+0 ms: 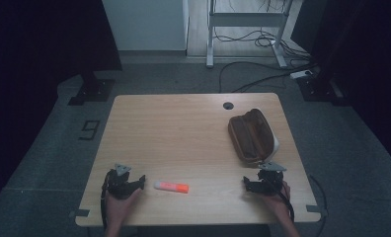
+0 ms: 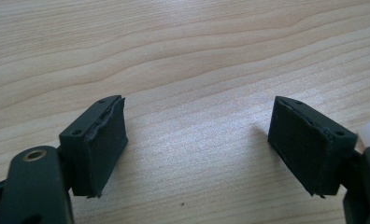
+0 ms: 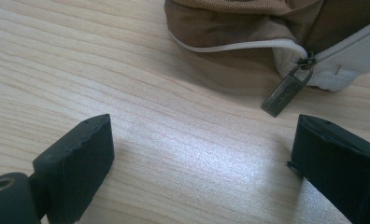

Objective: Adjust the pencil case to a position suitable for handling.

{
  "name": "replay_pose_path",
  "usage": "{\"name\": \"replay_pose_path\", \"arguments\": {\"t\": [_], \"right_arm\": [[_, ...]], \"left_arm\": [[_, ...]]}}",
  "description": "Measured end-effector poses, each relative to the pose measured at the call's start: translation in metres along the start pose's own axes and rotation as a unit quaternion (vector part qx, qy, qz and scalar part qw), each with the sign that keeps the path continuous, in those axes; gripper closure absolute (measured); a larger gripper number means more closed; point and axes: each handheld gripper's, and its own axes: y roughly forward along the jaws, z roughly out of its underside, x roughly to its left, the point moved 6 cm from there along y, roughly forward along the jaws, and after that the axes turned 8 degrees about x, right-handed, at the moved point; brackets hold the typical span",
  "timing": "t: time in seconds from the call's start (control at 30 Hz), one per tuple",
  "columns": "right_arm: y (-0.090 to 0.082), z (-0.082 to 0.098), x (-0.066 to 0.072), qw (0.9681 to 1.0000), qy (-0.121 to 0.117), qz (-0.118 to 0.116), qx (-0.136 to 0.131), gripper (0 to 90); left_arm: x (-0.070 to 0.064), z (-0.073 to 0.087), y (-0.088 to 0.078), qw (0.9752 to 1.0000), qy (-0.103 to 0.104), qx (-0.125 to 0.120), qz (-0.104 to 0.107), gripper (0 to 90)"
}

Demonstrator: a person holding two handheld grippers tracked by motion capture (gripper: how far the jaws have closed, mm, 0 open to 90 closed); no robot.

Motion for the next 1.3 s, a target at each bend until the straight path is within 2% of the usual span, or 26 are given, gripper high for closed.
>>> {"name": "replay_pose_path", "arguments": {"t": [0.5, 0.7, 0.97, 1.13, 1.3], "right_arm": [[0.001, -0.002, 0.001, 1.0, 0.007, 0.006, -0.001, 7.2], [0.0, -0.002, 0.002, 1.0, 0.0, 0.001, -0.006, 10.9], [-0.001, -0.001, 0.001, 0.9999, 0.006, 0.005, -0.009, 14.0], [-0.005, -0.001, -0.004, 1.0, 0.004, 0.0, 0.001, 17.0], [-0.014, -0.002, -0.012, 0.9998, 0.013, -0.004, -0.011, 17.9]], "left_arm": [[0.0, 0.0, 0.0, 1.0, 0.0, 0.0, 0.0, 19.3], [0.0, 0.0, 0.0, 1.0, 0.0, 0.0, 0.0, 19.3], [0.0, 0.0, 0.0, 1.0, 0.0, 0.0, 0.0, 19.3], [0.0, 0.0, 0.0, 1.0, 0.0, 0.0, 0.0, 19.3], [0.0, 0.0, 0.0, 1.0, 0.0, 0.0, 0.0, 19.3]]}}
